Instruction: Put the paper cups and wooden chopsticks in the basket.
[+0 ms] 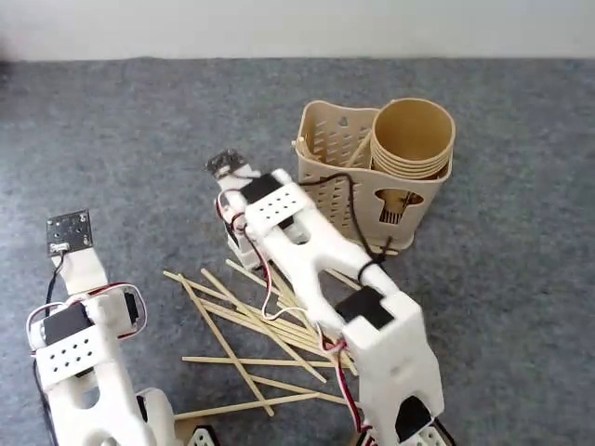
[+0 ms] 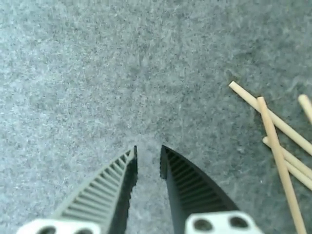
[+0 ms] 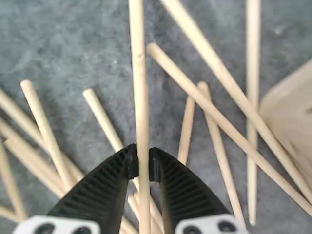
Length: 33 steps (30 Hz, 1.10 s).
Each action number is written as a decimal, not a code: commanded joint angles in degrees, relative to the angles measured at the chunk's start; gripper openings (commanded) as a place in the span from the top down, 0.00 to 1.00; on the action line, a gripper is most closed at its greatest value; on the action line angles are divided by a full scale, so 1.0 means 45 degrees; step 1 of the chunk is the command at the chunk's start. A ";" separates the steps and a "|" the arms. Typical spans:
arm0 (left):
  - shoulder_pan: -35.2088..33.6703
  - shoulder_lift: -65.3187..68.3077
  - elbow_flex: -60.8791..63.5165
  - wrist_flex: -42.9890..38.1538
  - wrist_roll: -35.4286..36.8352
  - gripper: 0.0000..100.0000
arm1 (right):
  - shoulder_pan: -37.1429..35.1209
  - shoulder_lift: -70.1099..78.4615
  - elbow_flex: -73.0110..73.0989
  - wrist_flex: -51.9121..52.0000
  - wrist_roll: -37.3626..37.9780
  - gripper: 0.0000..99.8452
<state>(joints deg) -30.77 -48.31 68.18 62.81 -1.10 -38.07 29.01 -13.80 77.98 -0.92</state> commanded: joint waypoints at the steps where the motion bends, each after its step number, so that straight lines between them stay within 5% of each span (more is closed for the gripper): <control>1: 0.0098 -0.0313 -0.0029 -0.0215 -0.0098 0.92 | 0.0010 -0.2374 -0.0352 0.1065 -0.0078 0.99; 20: 0.0098 -0.0371 0.0088 -0.0215 -0.0098 0.93 | 0.0264 -1.0950 -0.0488 0.0869 -0.0059 0.99; 33: 0.0234 -0.0371 0.0107 -0.0215 -0.0098 0.93 | 0.2882 -1.0247 -0.3419 -0.2608 0.0488 0.99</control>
<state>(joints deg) -29.80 -48.31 69.05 62.81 -1.10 -28.92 -18.64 -26.37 70.59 0.48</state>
